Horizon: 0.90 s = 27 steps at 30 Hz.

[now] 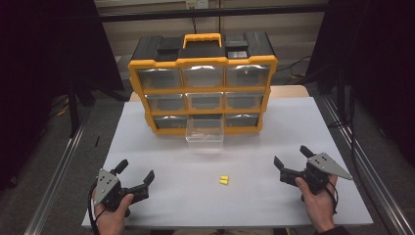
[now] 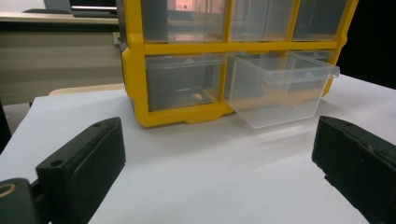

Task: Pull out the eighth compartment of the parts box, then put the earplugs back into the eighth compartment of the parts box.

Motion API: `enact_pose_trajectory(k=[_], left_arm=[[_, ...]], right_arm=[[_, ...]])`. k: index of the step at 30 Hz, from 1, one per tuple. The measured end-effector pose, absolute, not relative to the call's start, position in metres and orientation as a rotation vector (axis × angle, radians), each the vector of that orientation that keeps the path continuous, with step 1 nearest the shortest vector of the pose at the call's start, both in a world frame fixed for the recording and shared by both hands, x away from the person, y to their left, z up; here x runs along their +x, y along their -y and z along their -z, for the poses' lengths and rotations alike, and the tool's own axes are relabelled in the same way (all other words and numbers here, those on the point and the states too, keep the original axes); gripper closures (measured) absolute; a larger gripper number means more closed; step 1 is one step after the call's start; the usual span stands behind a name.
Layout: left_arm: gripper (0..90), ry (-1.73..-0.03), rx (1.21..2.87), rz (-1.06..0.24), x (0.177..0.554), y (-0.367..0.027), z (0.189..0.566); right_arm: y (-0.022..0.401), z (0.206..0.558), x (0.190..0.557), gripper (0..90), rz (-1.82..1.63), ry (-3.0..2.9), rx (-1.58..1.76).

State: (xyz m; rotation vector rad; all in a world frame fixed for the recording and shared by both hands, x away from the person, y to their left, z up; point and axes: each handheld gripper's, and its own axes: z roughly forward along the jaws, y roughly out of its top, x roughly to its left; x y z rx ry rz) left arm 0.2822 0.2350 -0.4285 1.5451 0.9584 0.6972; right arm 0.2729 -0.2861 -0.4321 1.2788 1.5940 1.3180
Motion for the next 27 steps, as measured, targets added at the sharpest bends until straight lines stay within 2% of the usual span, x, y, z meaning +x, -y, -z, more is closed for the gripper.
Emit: enact_pose_trajectory(k=[7,24,27], left_arm=[[2.7,-0.971,1.539,-0.702,0.281,-0.237,0.43],[2.7,-0.961,1.548,-0.693,0.283,-0.237,0.432],[2.7,-0.941,1.574,-0.696,0.282,-0.234,0.433]], right_arm=[[0.303,0.436,0.256,1.5,-1.286,-1.551,1.284],[0.293,0.437,0.268,1.5,-1.35,-1.659,1.268],[0.291,0.435,0.269,4.2,-1.37,-1.701,1.27]])
